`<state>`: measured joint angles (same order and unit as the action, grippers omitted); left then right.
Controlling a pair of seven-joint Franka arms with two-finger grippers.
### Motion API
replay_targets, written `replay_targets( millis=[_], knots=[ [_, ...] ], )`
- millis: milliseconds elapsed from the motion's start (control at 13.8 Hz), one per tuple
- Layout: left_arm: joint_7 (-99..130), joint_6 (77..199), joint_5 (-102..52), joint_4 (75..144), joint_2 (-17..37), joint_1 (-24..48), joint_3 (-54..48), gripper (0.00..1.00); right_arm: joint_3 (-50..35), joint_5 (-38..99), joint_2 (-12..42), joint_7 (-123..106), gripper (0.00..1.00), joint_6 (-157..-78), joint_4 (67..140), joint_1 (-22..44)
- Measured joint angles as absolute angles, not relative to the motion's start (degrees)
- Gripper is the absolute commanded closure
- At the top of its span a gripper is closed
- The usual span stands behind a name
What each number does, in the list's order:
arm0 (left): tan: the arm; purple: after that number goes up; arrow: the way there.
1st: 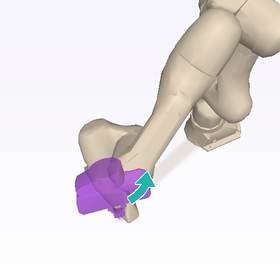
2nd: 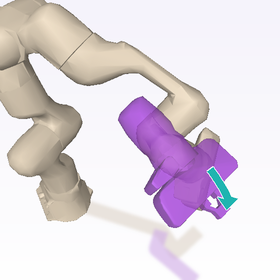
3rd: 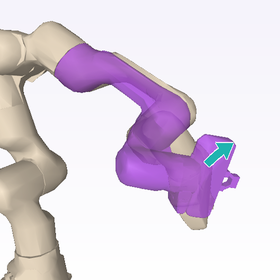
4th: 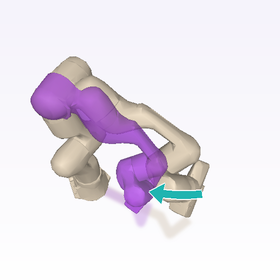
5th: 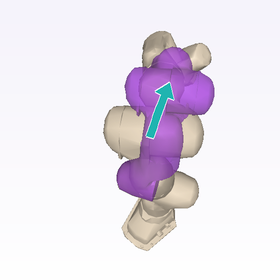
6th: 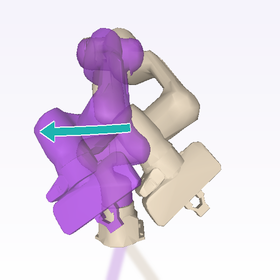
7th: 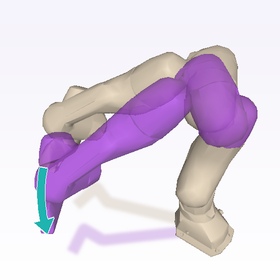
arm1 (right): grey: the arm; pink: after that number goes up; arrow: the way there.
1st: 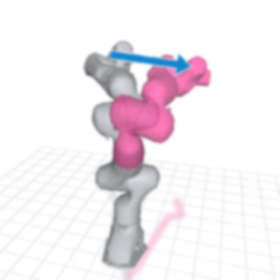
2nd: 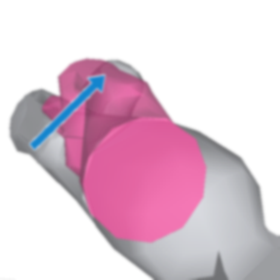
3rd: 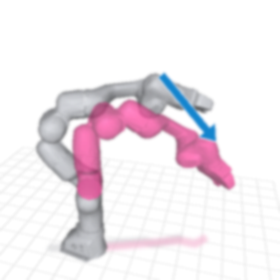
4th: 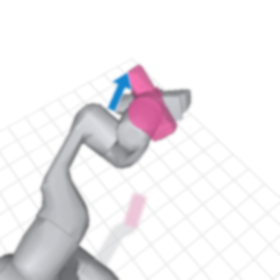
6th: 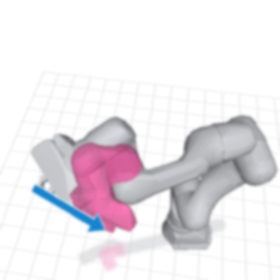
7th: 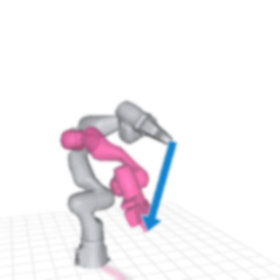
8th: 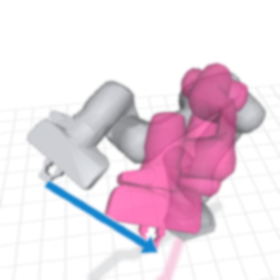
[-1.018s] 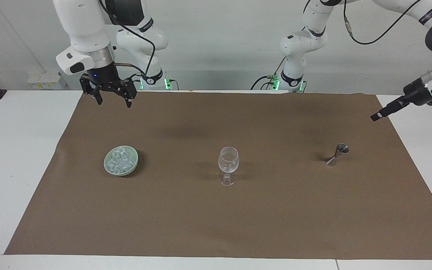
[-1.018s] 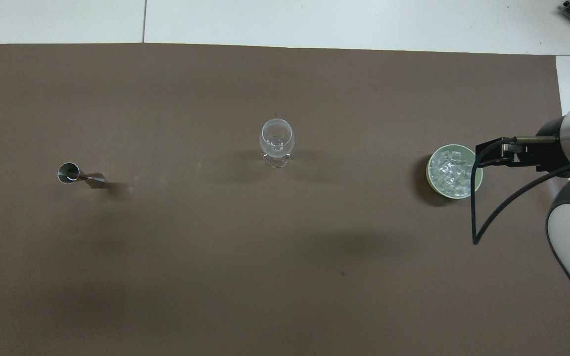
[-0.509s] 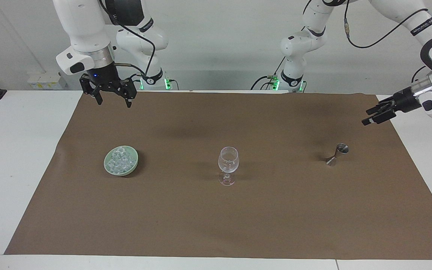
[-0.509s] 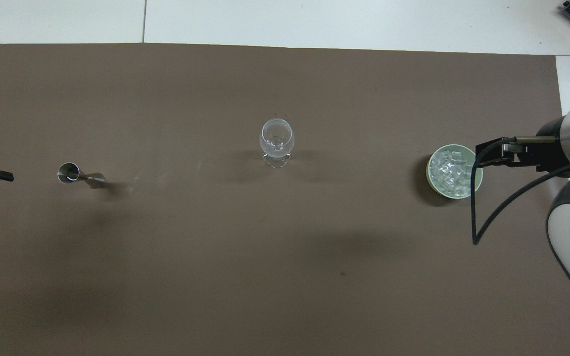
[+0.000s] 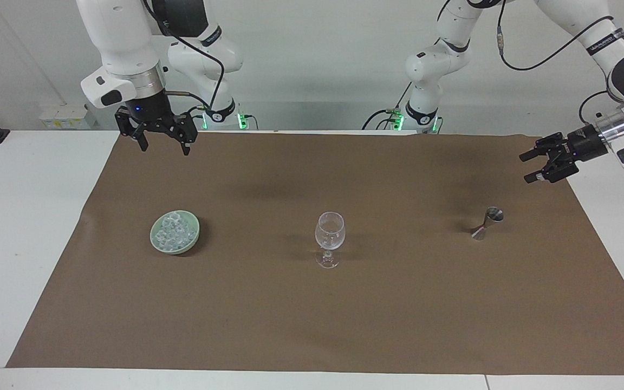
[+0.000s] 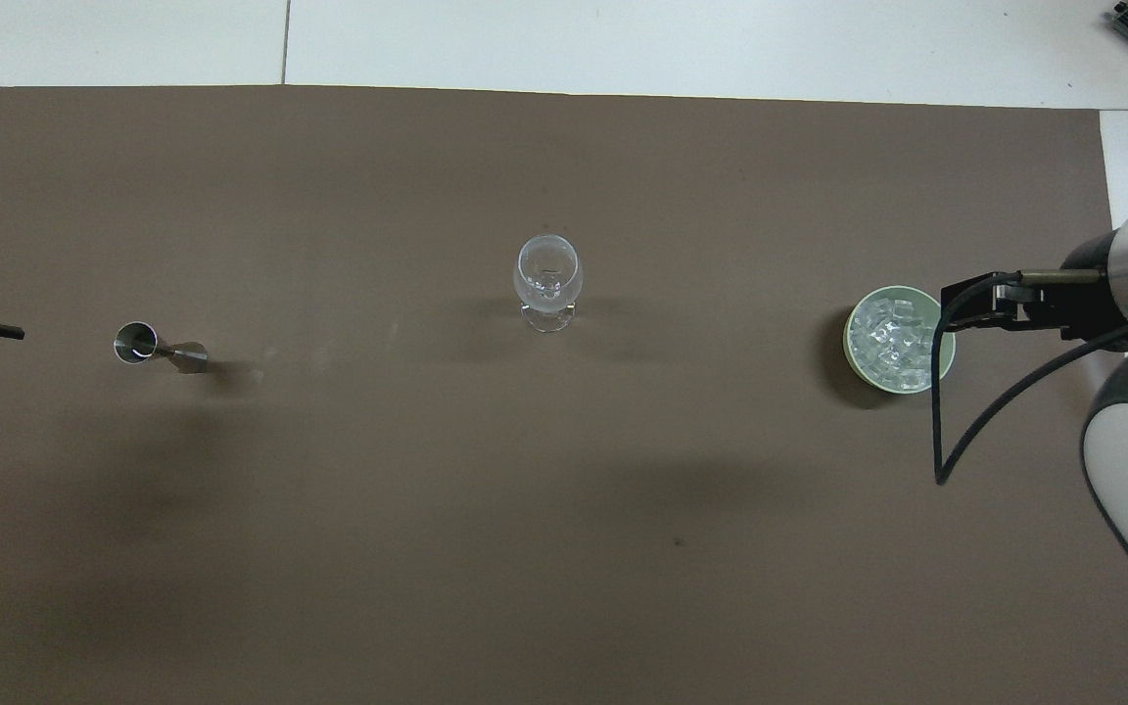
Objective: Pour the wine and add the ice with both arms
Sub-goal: 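Move the open left gripper toward the small metal cup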
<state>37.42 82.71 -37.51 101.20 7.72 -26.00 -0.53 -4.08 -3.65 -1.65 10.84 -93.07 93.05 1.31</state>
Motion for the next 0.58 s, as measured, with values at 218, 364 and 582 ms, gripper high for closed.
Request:
replay_targets(
  millis=[218,364,582],
  knots=[
    [38.3,80.7,-42.0,100.9,11.7,-28.5,-0.5,0.0,-4.1,-3.6,-1.7,10.8,0.0,-93.1,93.0,1.3],
    [38.4,80.2,-44.2,100.4,15.2,-29.9,-0.5,0.0,-4.1,-3.6,-1.7,10.8,0.0,-93.1,93.0,1.3],
    [38.4,79.3,-46.4,99.8,19.3,-31.0,-0.6,0.0,-4.1,-3.6,-1.7,10.8,0.0,-93.1,93.0,1.3]
  ],
)
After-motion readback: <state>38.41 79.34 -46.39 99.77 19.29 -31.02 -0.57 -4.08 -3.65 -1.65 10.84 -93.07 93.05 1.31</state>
